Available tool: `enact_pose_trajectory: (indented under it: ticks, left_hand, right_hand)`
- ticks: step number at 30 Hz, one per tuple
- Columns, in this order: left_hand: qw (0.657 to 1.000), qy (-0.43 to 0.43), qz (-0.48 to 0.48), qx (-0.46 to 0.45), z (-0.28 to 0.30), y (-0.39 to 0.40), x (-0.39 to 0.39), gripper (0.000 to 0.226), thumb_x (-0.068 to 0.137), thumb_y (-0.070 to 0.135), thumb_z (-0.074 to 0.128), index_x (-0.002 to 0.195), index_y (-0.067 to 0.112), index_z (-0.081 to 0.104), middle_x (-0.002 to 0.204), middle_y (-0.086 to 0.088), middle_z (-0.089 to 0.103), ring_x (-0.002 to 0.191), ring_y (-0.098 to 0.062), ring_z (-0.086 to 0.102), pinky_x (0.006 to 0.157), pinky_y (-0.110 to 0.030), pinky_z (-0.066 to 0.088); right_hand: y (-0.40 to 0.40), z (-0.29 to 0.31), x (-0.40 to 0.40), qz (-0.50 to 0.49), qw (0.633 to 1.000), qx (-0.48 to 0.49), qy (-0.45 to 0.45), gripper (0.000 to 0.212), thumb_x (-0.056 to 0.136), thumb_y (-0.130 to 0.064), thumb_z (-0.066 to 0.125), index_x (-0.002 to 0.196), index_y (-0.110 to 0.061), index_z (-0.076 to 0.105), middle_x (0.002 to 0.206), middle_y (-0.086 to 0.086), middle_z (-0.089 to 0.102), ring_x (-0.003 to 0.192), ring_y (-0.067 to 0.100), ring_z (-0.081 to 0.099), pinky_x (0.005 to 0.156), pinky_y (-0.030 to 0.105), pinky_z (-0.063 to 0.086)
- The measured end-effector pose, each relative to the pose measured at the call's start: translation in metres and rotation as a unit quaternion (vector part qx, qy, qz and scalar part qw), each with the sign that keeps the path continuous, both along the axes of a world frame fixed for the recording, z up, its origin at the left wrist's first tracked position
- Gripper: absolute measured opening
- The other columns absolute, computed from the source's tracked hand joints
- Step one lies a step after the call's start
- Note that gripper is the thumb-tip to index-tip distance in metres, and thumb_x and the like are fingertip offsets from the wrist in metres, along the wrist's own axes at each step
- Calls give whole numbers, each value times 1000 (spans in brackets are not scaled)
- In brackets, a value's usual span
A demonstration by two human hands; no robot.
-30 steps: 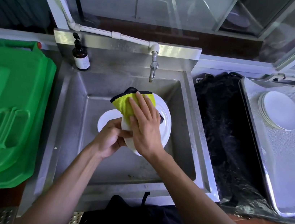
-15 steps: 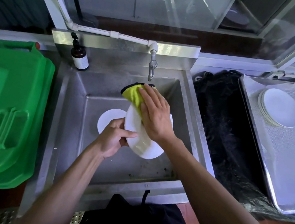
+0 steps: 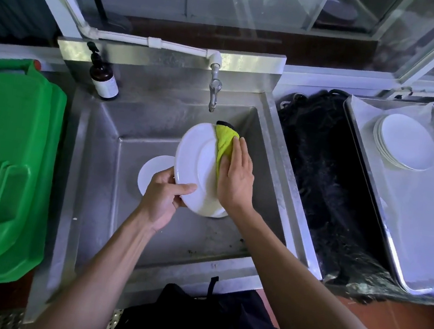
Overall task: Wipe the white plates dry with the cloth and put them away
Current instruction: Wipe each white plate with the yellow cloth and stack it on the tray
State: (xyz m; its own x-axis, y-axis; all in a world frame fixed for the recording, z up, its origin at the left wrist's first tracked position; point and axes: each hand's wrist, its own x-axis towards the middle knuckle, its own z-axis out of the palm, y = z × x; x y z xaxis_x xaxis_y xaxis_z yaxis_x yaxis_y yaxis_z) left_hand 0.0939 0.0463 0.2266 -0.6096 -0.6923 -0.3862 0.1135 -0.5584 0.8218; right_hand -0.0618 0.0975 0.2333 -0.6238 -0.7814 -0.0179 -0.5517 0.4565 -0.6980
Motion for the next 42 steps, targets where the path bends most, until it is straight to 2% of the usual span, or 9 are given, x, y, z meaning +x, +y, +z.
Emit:
enact_pose_trajectory:
  ticks: [6, 11, 15, 20, 22, 28, 32, 38, 42]
  left_hand:
    - [1000, 12, 15, 10, 0, -2, -7, 29, 75, 5, 69, 95, 23, 79, 103, -10, 75, 88, -28, 71, 74, -44, 56]
    - [995, 41, 70, 52, -1, -6, -23, 30, 87, 5, 64, 115, 10, 74, 114, -15, 73, 97, -29, 71, 80, -39, 56]
    - [990, 65, 90, 87, -1, -7, -32, 33, 94, 5, 57, 123, 8, 70, 117, -13, 74, 98, -28, 73, 74, -33, 59]
    - [984, 93, 91, 117, 1, -2, -36, 49, 94, 5, 52, 143, 4, 55, 139, -21, 61, 122, -37, 63, 102, -49, 49]
    - [984, 99, 92, 120, 1, 0, -38, 51, 93, 6, 52, 144, 4, 53, 141, -22, 59, 126, -40, 59, 106, -53, 45]
    - [983, 105, 87, 126, 0, 0, -43, 47, 97, 0, 47, 144, 4, 51, 138, -21, 61, 121, -38, 62, 94, -50, 57]
    - [986, 105, 51, 116, -7, 0, -50, 36, 94, 2, 51, 126, 10, 65, 124, -13, 70, 112, -33, 68, 80, -41, 61]
    - [995, 59, -30, 78, -5, 6, -68, 30, 85, 5, 62, 108, 16, 79, 118, -12, 73, 107, -30, 71, 78, -43, 61]
    - [996, -1, -84, 40, 7, 8, -89, 31, 81, 6, 67, 111, 10, 74, 117, -16, 73, 101, -33, 72, 72, -42, 60]
  right_hand:
    - [11, 0, 17, -19, 999, 27, -10, 54, 110, -30, 32, 162, -22, 18, 170, -6, 7, 155, 18, 10, 119, 50, 25]
    - [14, -5, 39, -7, 1000, 6, 3, 51, 109, -29, 35, 159, -25, 26, 169, -7, 13, 154, 17, 14, 117, 49, 26]
    - [26, -14, 52, 10, 998, -26, 60, 53, 109, -32, 38, 159, -21, 29, 169, -1, 18, 156, 21, 13, 116, 45, 24]
    - [36, -18, 42, 10, 996, -37, 79, 53, 108, -29, 40, 159, -19, 30, 169, 1, 18, 157, 27, 7, 121, 43, 19]
    - [38, -15, 36, -12, 997, -34, 61, 52, 108, -25, 40, 158, -17, 31, 169, 3, 18, 157, 30, 7, 121, 43, 17]
    - [40, -5, 6, -54, 998, -19, -10, 53, 110, -26, 37, 160, -19, 24, 170, -1, 10, 156, 22, 6, 125, 39, 11]
    - [44, 0, -26, -76, 995, -20, -53, 53, 109, -27, 36, 161, -22, 23, 169, -3, 12, 154, 17, 12, 124, 43, 19]
    - [52, 5, -86, -79, 994, -23, -65, 51, 105, -19, 42, 155, -16, 34, 161, 1, 34, 146, 25, 34, 117, 49, 31]
    - [57, 12, -118, -75, 994, -50, -57, 46, 104, -14, 42, 149, -14, 43, 149, -1, 48, 131, 24, 48, 108, 50, 40]
